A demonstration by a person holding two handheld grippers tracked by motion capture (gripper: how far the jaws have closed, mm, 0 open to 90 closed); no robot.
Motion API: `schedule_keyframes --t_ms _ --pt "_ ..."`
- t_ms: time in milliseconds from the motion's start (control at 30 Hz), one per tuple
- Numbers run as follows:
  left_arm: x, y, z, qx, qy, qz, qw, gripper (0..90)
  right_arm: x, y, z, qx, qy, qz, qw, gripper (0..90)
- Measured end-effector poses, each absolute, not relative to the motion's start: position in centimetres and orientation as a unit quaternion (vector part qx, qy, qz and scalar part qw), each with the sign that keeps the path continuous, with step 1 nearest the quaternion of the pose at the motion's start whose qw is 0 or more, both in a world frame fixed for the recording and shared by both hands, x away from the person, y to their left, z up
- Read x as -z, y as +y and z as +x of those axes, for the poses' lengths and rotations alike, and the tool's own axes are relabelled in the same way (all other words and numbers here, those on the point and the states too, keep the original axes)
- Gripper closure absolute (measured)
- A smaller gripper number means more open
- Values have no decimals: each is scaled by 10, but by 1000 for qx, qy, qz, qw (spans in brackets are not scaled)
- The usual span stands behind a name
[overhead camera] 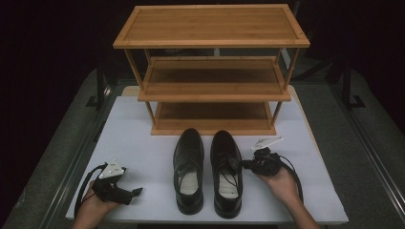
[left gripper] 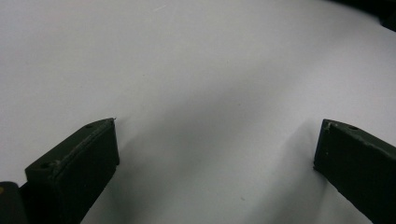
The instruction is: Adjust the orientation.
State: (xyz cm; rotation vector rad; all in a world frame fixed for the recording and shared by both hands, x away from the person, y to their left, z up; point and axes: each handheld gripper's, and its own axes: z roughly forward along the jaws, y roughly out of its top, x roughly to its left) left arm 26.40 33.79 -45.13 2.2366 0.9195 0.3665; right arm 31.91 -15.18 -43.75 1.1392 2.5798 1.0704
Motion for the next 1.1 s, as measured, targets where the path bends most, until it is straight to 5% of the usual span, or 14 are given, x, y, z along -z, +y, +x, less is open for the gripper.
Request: schedule_keyframes --t_ms 300,667,1100 --pt "451 338 264 -141 353 860 341 0 436 -153 319 -363 845 388 65 896" --pt "445 338 266 -126 357 845 377 42 426 -178 314 -391 815 421 80 455" --pt "418 309 271 -101 341 841 407 77 406 -184 303 -426 803 408 86 359"
